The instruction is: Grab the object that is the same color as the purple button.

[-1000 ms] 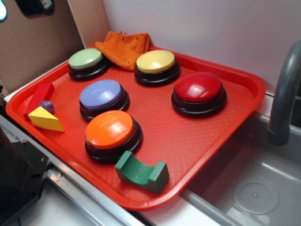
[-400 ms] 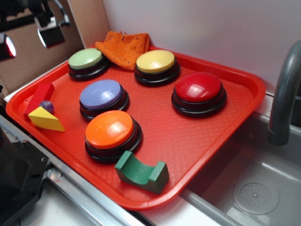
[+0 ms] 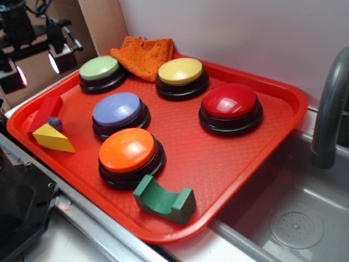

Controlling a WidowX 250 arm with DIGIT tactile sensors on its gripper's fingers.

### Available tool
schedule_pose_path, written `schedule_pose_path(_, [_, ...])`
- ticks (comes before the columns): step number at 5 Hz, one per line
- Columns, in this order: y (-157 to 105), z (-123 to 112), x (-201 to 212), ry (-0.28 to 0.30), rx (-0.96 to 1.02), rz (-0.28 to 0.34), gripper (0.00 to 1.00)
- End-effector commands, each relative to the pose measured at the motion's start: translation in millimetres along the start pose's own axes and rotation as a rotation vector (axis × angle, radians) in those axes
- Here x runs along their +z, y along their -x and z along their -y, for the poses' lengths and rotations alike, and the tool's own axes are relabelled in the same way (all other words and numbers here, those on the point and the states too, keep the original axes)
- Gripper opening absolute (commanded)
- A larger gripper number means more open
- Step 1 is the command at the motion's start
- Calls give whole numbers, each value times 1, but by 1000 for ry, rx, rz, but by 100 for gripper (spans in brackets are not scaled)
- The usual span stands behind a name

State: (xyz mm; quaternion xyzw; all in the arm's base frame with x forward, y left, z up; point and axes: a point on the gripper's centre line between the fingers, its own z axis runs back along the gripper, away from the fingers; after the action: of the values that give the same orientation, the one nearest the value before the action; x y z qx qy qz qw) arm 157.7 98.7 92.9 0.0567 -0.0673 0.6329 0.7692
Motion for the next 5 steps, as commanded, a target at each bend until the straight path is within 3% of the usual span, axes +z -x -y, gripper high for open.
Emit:
schedule_pose_path(1, [-13,-15,-31,-31,75,-29,100])
schedule_pose_path(3, [-4,-18,-50,16,59,-72,100])
schedule_pose_path(5, [6,-16,-69,-12,75,-91,100])
